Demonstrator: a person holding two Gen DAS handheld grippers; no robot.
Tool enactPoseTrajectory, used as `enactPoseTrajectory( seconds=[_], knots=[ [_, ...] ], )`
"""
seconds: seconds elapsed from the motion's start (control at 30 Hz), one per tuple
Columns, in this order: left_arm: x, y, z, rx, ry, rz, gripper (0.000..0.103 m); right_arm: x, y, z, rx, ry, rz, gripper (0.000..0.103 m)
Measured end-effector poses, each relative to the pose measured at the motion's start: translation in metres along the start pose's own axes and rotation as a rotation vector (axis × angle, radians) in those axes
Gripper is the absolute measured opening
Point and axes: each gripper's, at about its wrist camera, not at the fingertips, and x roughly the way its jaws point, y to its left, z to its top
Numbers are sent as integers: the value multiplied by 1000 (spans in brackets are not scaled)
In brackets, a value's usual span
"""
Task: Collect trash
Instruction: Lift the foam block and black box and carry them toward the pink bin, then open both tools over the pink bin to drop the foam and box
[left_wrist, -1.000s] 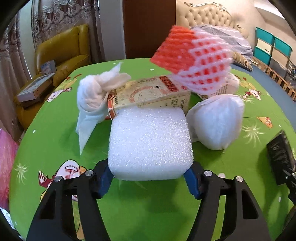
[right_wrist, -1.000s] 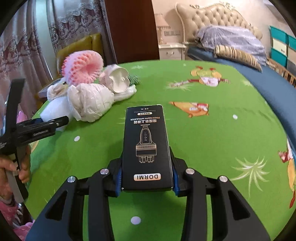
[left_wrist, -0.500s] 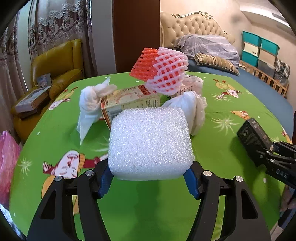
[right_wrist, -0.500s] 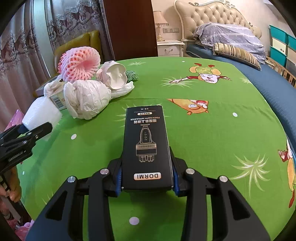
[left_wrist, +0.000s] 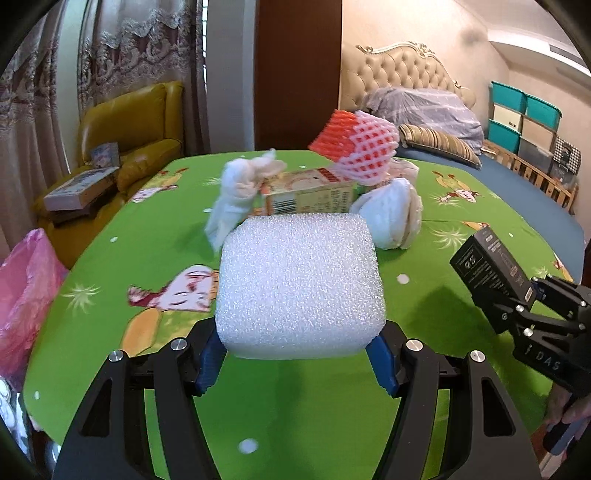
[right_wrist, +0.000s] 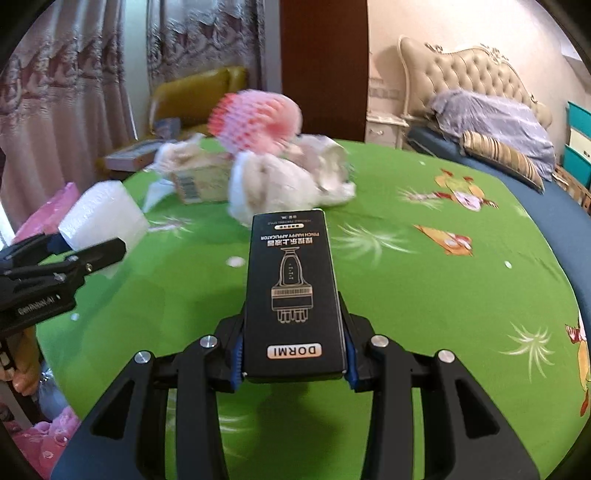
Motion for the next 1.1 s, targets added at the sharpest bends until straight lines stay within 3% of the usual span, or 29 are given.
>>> enactPoseTrajectory(
  seconds=[0.3,0.53,0.83,1.1],
  knots=[
    [-27,11,-24,65,-78,19,62,-2,39,-4,-63,-13,49,39],
    [-37,43,-31,12,-88,48,62,-1,71,2,-123,-21,96,39],
    [-57,96,-39,-49,-115,145,62,12,136,24,-225,-35,228,39],
    [-87,162,-44,-122,-180,318,62,30,205,56,-280,-90,352,39]
  ],
)
